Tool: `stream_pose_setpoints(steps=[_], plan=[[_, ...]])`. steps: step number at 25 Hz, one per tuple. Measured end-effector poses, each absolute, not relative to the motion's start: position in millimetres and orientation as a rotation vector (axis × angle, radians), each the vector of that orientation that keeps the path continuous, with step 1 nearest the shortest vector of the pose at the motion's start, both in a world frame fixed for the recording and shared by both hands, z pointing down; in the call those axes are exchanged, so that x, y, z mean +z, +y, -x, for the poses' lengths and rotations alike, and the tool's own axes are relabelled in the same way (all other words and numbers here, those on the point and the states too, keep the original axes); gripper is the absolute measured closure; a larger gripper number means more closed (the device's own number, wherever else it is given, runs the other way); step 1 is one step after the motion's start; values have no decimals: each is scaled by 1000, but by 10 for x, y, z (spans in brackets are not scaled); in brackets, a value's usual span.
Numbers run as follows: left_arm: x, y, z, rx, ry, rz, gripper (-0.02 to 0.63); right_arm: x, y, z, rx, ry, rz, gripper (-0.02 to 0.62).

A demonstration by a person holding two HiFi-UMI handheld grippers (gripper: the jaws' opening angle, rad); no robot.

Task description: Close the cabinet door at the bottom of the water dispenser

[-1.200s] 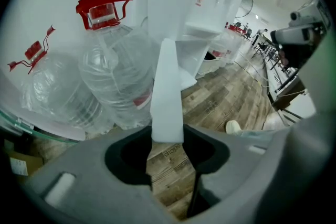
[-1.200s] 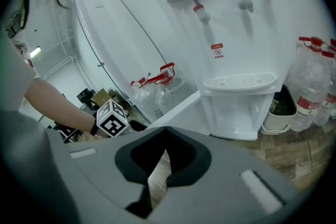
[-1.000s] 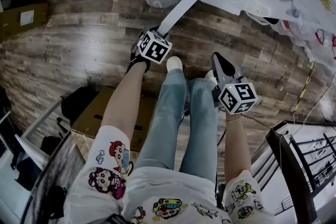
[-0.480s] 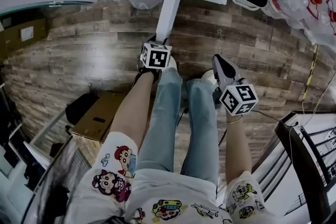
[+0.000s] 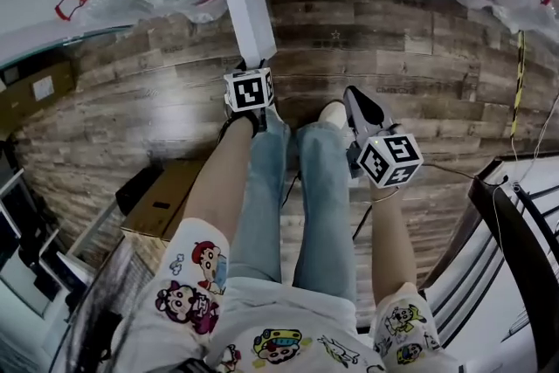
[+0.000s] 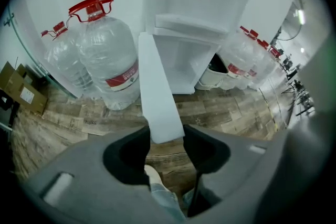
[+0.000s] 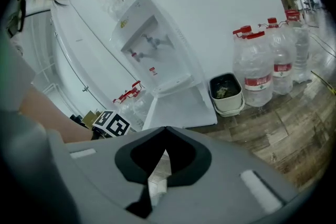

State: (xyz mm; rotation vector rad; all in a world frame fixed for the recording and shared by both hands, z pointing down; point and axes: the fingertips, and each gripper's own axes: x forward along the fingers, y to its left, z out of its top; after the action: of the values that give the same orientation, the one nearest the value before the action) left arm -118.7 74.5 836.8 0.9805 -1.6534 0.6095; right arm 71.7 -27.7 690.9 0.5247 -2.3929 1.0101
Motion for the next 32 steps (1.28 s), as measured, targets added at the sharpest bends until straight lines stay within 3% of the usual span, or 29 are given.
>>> stream_pose_setpoints(steps=[13,32], plan=[[8440,223,710,724,-1533,-1051,393,7024,-770,-1544,1089,-2341,-663,584],[8570,-876,222,871,-1287,-1315,407,7032,-1329,-1613,1223,-2272,-929,584]])
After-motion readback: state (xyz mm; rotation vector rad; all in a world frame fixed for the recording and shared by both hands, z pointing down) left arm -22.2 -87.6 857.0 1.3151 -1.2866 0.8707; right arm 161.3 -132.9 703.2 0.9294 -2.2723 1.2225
